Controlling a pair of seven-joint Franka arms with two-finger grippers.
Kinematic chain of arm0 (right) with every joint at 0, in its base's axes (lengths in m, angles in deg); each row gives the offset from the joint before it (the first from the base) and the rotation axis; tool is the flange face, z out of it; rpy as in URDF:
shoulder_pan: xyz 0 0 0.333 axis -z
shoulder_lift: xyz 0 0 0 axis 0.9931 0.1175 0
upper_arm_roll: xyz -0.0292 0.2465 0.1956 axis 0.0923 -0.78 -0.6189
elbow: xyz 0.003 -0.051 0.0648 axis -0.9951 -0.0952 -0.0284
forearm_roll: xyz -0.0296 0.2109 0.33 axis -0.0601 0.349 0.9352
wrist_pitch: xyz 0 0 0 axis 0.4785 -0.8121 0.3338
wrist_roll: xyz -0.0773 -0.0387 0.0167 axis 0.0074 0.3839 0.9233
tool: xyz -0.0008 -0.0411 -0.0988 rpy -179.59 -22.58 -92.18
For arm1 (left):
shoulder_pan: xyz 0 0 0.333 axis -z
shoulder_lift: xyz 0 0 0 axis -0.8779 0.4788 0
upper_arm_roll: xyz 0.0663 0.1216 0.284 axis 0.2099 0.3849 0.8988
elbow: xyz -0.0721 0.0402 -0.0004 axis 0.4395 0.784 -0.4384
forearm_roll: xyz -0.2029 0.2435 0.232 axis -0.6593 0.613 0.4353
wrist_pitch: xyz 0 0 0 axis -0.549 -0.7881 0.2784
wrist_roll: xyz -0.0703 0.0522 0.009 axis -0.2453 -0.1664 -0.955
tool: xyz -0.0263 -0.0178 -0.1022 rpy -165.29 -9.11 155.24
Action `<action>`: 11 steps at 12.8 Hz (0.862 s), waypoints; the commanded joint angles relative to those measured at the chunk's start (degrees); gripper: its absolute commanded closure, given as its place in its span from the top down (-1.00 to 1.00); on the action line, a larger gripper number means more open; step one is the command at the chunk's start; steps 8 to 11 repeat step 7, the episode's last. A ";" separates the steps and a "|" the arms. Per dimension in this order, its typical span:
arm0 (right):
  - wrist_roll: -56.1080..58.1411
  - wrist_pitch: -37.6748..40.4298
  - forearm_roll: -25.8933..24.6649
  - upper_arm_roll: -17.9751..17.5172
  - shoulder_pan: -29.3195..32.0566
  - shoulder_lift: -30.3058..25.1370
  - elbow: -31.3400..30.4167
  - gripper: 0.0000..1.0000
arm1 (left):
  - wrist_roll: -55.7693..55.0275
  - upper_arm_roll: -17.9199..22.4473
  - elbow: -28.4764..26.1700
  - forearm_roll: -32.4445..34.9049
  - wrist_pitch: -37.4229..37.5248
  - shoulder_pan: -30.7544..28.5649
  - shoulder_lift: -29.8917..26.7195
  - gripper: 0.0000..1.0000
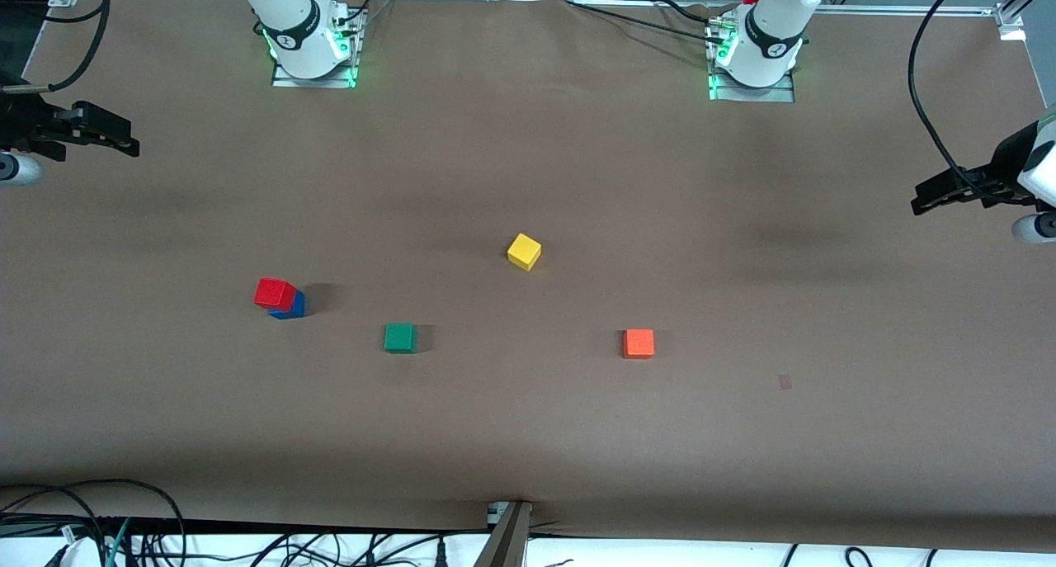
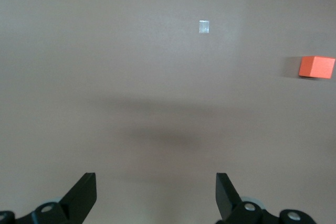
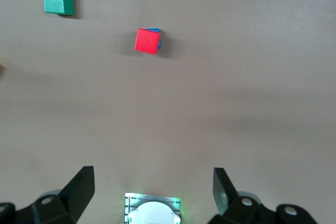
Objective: Pass red block to right arm, stack on blue
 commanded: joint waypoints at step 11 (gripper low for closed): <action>-0.66 0.18 -0.82 -0.84 0.82 0.21 0.91 1.00 | 0.20 -0.25 -3.80 0.84 -2.22 -1.02 -2.13 1.00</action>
